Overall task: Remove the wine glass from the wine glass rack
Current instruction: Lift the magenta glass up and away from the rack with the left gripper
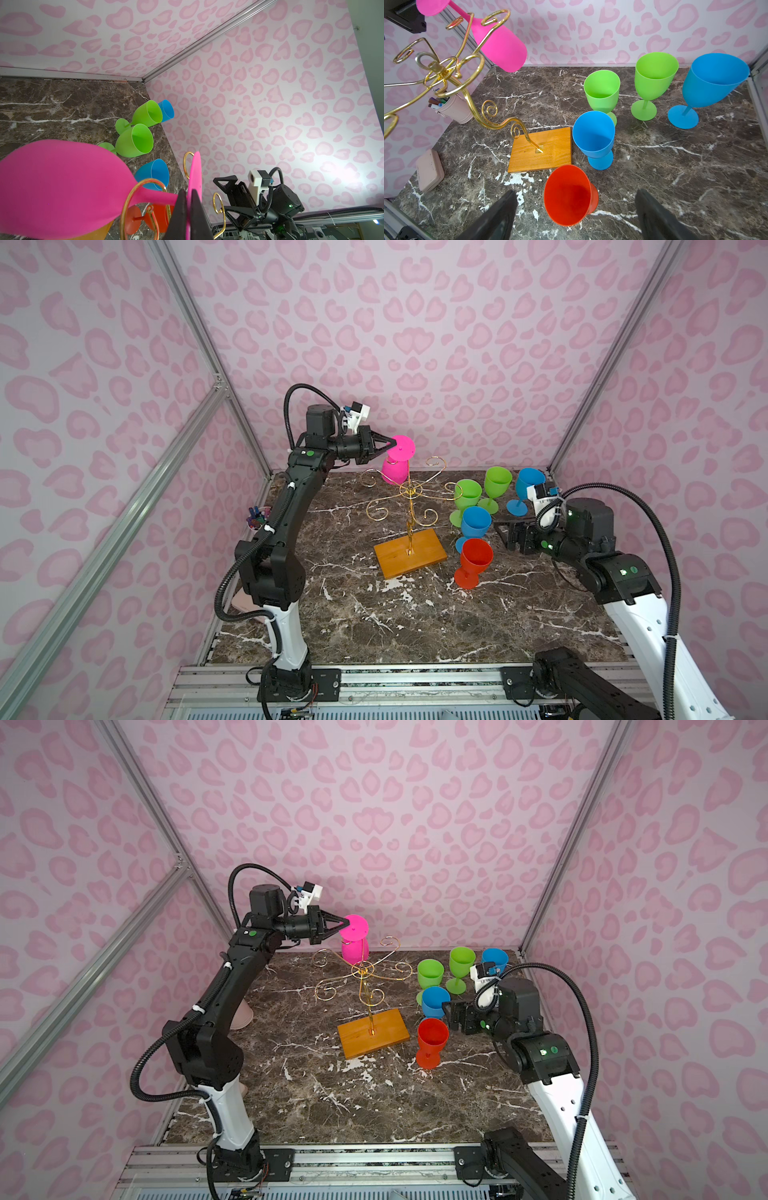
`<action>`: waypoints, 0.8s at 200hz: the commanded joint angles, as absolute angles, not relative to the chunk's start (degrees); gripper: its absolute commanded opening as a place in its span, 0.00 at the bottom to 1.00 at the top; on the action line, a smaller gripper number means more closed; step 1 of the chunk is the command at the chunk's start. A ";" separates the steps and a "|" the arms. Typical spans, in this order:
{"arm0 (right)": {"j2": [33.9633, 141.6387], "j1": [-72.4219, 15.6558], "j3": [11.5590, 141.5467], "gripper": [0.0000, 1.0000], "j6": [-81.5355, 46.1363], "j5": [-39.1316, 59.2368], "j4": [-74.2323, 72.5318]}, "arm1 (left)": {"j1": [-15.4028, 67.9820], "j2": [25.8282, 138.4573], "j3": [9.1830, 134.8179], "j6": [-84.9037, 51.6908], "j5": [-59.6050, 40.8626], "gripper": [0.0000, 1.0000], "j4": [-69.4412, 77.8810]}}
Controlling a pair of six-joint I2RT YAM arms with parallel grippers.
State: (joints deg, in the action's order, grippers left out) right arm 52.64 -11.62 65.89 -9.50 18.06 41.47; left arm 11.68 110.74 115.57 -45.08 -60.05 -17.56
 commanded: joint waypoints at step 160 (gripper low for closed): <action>52.03 -11.68 65.35 0.90 -9.65 17.67 40.65 | 11.85 107.02 110.06 -39.64 -63.57 0.03 -17.05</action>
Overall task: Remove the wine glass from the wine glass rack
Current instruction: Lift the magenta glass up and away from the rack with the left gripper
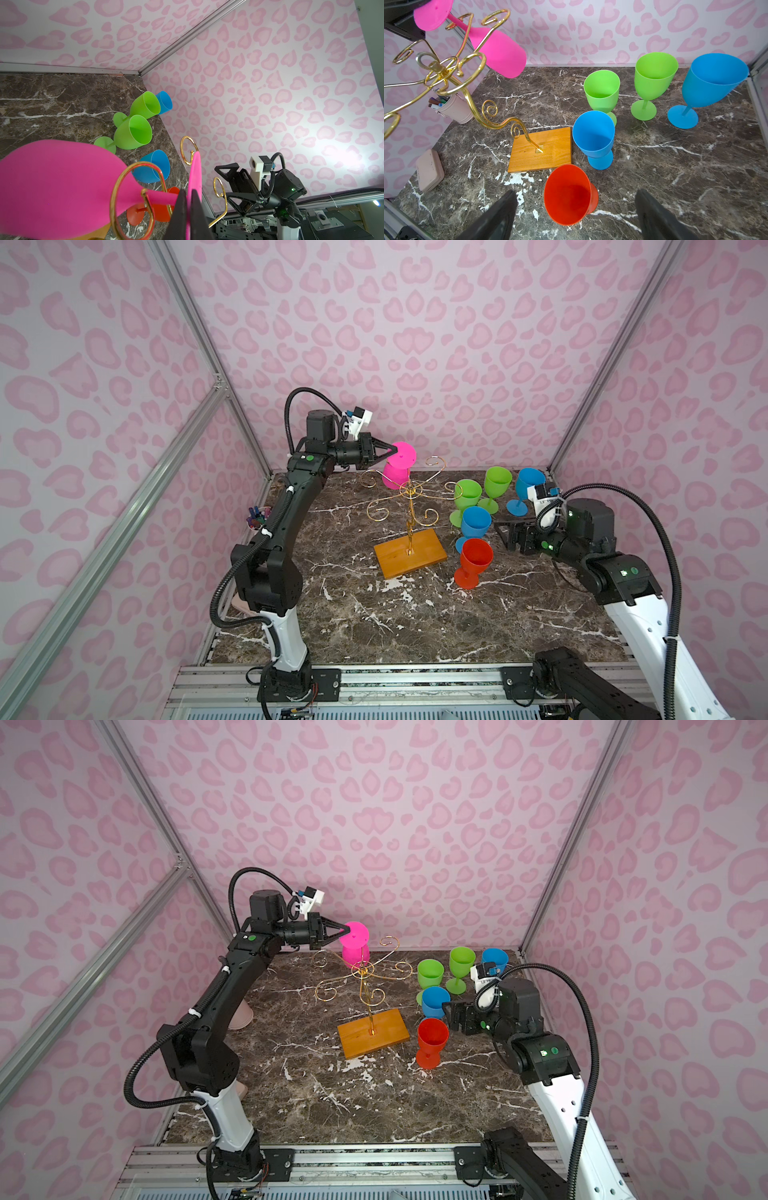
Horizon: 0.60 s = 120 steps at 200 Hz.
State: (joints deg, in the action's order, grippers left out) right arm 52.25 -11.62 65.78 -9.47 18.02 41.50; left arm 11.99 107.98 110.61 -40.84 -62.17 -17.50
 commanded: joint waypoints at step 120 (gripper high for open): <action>51.86 -11.61 65.48 0.91 -9.67 17.45 40.91 | 9.38 104.75 107.27 -39.46 -63.79 0.03 -16.79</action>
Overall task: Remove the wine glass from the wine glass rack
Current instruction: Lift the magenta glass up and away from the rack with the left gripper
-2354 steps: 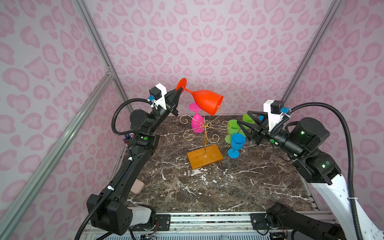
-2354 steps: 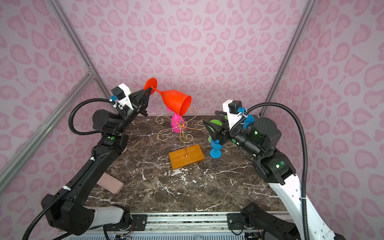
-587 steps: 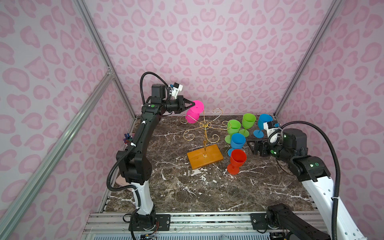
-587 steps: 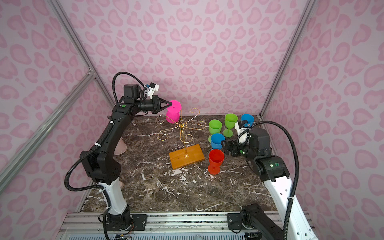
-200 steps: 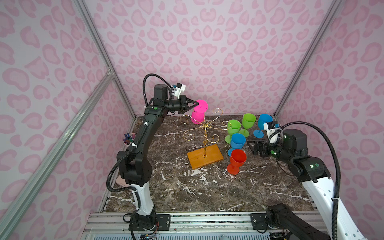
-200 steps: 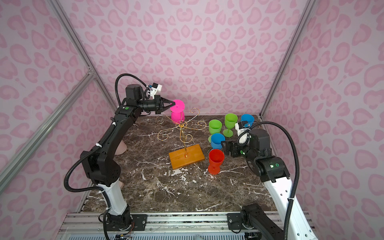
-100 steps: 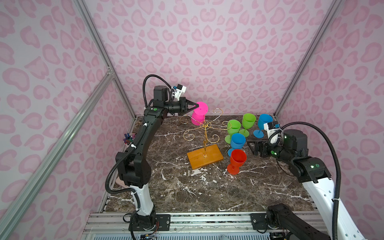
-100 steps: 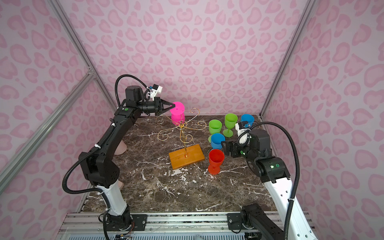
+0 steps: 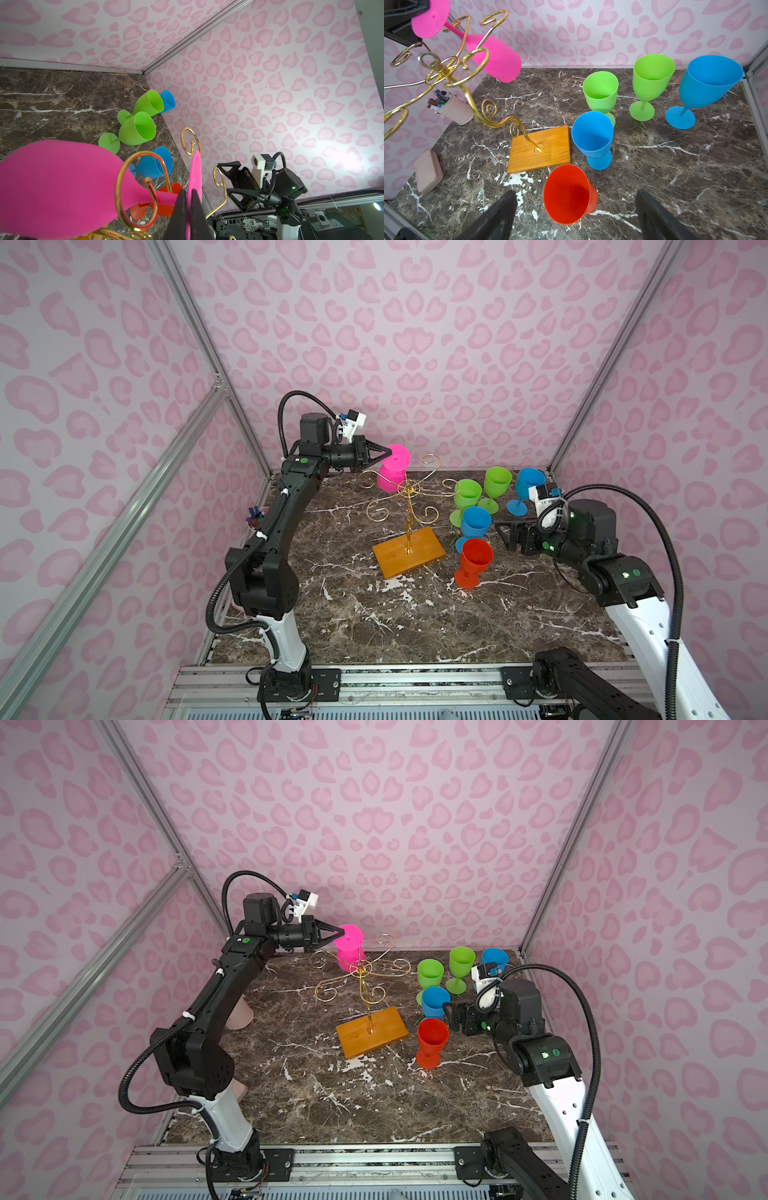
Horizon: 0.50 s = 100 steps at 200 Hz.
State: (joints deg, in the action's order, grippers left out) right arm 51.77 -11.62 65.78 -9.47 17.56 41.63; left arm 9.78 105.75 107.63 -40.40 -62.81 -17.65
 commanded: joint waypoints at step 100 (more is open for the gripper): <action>51.94 -11.67 65.65 0.91 -9.94 17.29 40.87 | 9.53 104.60 106.69 -39.14 -65.78 0.03 -16.76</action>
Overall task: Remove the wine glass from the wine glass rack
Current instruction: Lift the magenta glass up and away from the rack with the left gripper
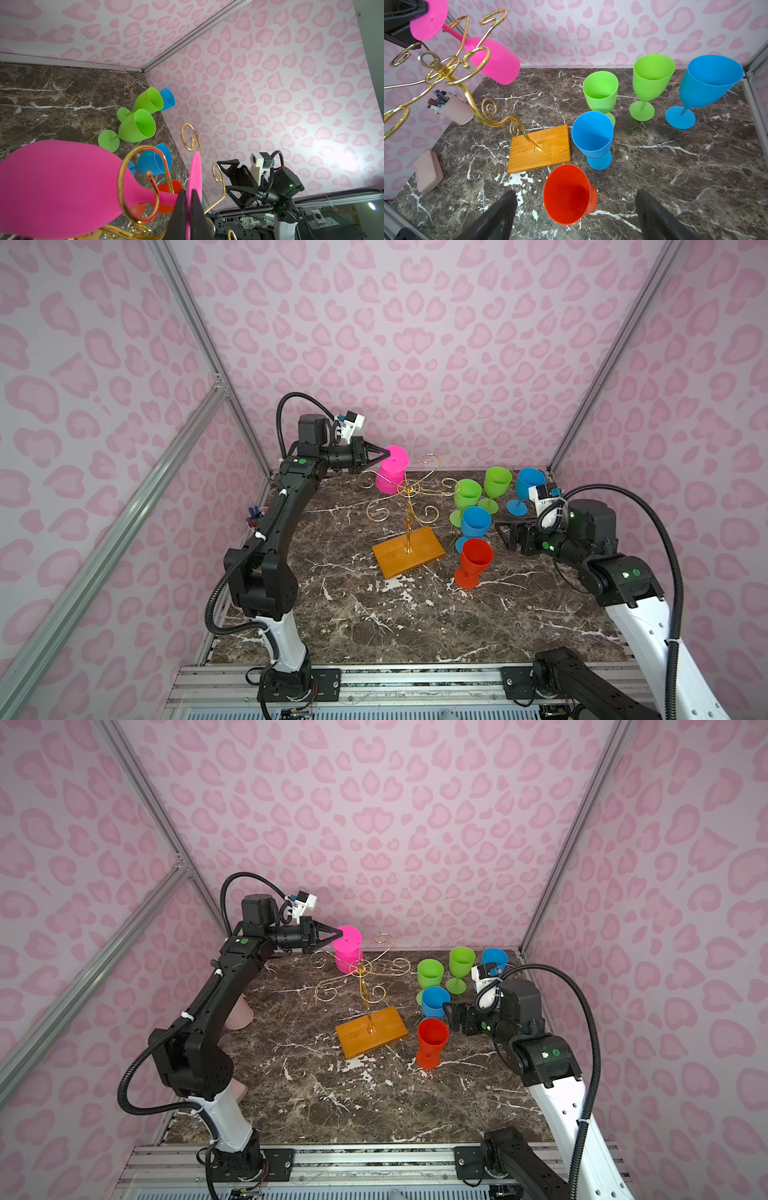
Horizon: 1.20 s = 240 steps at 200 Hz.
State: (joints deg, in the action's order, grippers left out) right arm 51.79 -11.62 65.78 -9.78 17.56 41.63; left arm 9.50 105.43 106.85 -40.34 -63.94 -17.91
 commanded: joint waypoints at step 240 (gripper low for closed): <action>52.14 -11.68 66.00 0.91 -9.84 17.27 41.10 | 3.86 104.41 107.12 -38.45 -66.21 0.03 -18.41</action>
State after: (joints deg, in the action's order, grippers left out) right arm 52.36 -11.62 65.78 -9.89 17.56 41.65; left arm 4.93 105.19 106.76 -37.04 -66.67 -21.19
